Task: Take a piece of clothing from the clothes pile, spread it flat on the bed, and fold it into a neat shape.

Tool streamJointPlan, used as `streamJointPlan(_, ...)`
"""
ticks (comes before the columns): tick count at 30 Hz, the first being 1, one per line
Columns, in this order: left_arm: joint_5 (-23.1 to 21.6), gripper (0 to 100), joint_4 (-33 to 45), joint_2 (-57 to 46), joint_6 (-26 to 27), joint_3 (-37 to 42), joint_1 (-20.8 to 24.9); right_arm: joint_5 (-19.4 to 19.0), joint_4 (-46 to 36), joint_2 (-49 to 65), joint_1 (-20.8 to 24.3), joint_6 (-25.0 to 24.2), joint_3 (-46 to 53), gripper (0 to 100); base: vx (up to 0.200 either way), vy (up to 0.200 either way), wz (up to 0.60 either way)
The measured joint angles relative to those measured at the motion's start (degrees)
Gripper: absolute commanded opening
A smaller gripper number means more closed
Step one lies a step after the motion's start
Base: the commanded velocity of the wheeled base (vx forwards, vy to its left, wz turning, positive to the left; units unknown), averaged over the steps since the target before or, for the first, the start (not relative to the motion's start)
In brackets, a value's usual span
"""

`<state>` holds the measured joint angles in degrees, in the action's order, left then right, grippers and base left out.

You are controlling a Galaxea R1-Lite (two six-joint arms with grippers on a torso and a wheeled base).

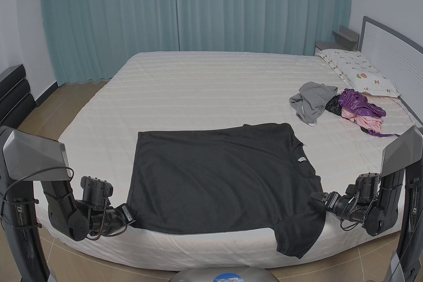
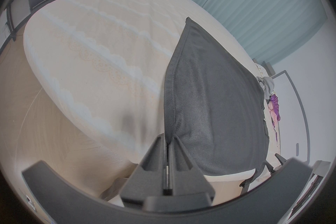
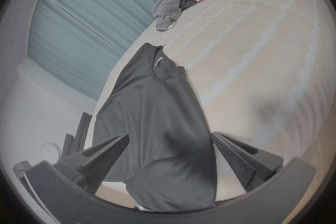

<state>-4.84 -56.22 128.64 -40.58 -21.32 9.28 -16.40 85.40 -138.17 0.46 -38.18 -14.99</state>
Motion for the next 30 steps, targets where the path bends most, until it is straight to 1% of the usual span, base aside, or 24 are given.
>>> streamJointPlan(5,-0.5,0,0.0,-0.3,-0.3,0.1,-0.3,0.0,-0.2,-0.8,-0.5,1.8,-1.0,100,0.000,0.000,0.00)
streamJointPlan(10,-0.5,0,0.0,-0.4,-0.3,0.1,-0.4,0.1,-0.2,-1.4,-0.8,2.4,-1.3,100,0.000,0.000,0.00)
streamJointPlan(11,-0.5,0,0.0,-0.4,-0.3,0.1,-0.4,0.1,-0.2,-1.5,-0.8,2.8,-1.3,0,0.000,0.000,0.00)
streamJointPlan(17,-0.5,0,0.0,-0.4,-0.3,0.1,-0.4,1.7,-0.2,-2.1,-0.8,3.3,-2.4,0,0.000,0.000,0.00)
streamJointPlan(30,-0.5,0,0.0,-0.4,-0.3,0.2,-0.4,2.1,0.7,-2.0,-1.4,2.5,-6.8,0,0.000,0.000,0.00)
